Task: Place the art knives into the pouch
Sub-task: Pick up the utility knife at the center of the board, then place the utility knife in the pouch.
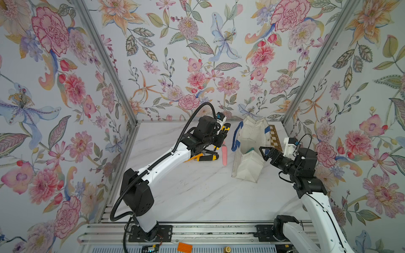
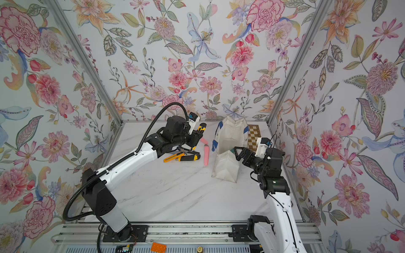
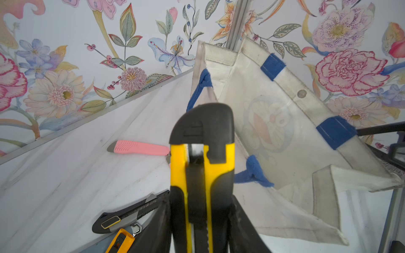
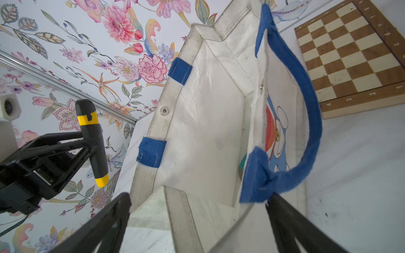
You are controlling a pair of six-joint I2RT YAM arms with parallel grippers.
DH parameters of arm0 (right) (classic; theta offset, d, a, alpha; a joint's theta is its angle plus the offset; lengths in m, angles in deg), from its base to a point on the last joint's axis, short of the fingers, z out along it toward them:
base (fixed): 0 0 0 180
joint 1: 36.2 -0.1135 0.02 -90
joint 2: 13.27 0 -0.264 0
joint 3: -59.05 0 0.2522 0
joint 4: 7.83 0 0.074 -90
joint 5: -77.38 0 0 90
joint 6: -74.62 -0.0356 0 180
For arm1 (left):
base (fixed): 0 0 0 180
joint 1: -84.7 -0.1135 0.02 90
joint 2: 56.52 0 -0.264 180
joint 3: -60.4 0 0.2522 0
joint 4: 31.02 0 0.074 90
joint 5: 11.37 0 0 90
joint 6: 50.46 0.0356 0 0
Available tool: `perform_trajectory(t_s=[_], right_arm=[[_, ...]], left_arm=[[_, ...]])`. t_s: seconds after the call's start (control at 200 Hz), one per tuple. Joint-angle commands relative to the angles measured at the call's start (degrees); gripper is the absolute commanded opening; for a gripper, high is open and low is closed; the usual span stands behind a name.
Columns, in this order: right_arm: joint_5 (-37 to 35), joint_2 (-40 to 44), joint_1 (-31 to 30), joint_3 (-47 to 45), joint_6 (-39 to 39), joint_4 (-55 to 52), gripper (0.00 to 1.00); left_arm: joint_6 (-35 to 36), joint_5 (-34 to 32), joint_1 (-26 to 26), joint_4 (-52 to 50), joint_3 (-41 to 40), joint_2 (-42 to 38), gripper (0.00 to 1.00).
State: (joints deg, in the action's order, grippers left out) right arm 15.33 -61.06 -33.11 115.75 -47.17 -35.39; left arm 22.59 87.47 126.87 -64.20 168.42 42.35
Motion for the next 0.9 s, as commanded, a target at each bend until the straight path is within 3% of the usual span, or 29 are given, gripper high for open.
perform_trajectory(t_s=[0.0,0.891], right_arm=[[-1.1,1.1,0.0,-1.1,0.5,1.0,0.99],[-1.1,2.9,0.2,-2.2,1.7,1.0,0.99]], left_arm=[[1.4,1.6,0.9,-0.9,3.5,2.5,0.15],[1.8,7.9,5.5,-5.5,30.1,19.0,0.13]])
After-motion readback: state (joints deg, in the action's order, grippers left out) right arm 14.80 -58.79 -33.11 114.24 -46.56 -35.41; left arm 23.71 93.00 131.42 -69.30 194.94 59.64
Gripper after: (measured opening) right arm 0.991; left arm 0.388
